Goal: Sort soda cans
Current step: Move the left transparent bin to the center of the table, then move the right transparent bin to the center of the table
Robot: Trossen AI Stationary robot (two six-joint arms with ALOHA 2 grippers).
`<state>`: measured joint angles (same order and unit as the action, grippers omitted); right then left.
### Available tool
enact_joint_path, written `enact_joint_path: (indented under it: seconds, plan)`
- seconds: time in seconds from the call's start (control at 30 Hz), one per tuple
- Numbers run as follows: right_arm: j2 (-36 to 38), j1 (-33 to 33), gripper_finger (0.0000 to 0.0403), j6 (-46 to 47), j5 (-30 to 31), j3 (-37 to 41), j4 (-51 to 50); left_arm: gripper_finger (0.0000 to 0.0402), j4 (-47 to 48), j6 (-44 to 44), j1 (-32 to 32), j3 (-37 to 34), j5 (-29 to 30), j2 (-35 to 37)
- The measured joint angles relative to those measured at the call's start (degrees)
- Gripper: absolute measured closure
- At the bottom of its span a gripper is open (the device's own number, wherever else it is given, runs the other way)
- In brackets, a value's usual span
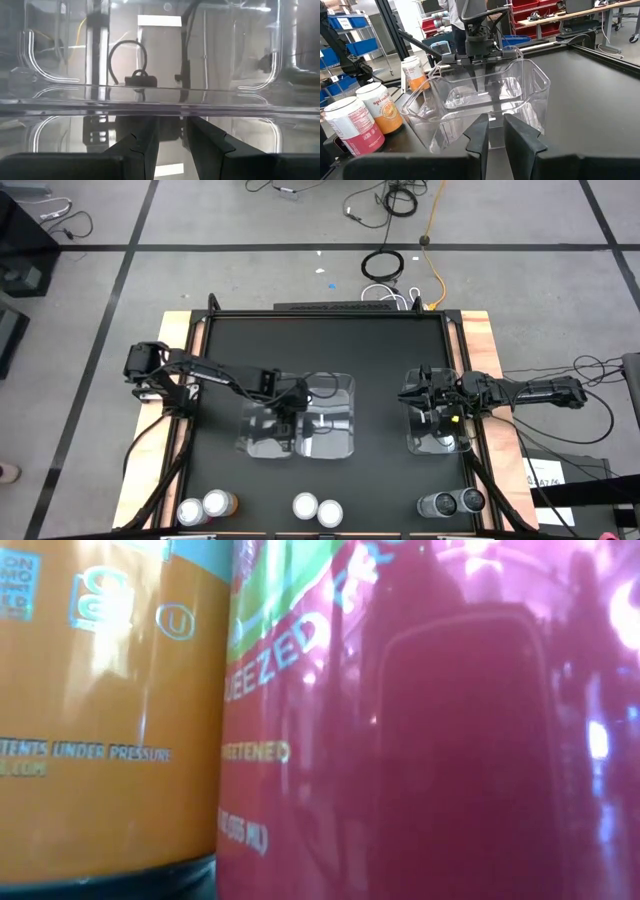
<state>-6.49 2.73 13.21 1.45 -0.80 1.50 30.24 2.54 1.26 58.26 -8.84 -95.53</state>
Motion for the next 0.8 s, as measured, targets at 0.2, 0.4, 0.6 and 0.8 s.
enact_joint_path:
  seconds: [0.2, 0.4, 0.6, 0.8]
  plan:
    - [0.0, 0.0, 0.0353, 0.0, 0.0, 0.0, 0.0, 0.0292, -0.4, 0.0, 0.0, 2.5, 0.0, -1.5]
    - [0.0, 0.0, 0.0353, 0.0, 0.0, 0.0, 0.0, 0.0292, -1.4, 1.1, 0.0, 2.9, 0.0, -1.7]
    - [0.0, 0.0, 0.0353, 0.0, 0.0, 0.0, 0.0, 0.0292, -0.5, 1.6, -0.4, 2.9, 0.1, -1.4]
    - [0.0, 0.0, 0.0353, 0.0, 0.0, 0.0, 0.0, 0.0292, 9.5, 1.1, -1.3, 5.3, 0.2, 0.5]
